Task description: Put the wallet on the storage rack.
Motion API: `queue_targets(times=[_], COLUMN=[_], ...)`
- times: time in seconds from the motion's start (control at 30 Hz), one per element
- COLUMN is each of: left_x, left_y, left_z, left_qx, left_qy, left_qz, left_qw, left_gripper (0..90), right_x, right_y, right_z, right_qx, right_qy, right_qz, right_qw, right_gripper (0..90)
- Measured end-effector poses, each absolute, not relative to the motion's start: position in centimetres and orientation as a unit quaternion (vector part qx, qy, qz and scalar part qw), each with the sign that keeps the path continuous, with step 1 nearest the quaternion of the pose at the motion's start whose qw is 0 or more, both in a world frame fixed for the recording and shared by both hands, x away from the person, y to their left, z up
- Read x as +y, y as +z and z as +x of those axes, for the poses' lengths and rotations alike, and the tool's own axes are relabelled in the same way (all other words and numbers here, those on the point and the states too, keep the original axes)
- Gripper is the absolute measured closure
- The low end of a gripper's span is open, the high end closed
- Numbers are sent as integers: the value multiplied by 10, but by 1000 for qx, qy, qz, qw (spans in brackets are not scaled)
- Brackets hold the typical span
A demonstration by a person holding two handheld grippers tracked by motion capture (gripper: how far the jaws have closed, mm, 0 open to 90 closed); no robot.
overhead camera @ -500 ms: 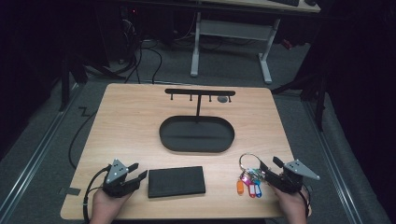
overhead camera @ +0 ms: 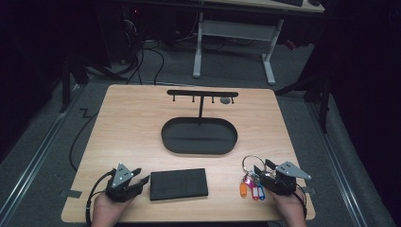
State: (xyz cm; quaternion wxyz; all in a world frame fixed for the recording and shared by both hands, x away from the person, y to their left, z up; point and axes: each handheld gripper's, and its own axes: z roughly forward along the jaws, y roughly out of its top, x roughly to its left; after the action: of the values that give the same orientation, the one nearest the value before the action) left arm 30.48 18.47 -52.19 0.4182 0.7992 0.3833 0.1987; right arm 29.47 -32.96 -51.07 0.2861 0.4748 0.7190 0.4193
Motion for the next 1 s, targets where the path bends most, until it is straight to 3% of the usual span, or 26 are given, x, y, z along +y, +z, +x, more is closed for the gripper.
queue_targets(times=[0.07, 0.37, 1.0], left_x=[188, 184, 144], left_y=[-518, -527, -526], left_z=[298, 280, 244], left_qx=[379, 375, 295], left_qy=[211, 191, 179], left_qz=[801, 837, 873], left_qw=[413, 351, 344], left_gripper=[639, 809, 756], right_x=[-328, -330, -328], right_y=[-510, -504, -504], right_z=[296, 298, 296], right_qx=[722, 705, 706], right_qy=[417, 431, 427], right_qz=[470, 481, 478], right_qw=[288, 293, 302], right_gripper=[462, 510, 494])
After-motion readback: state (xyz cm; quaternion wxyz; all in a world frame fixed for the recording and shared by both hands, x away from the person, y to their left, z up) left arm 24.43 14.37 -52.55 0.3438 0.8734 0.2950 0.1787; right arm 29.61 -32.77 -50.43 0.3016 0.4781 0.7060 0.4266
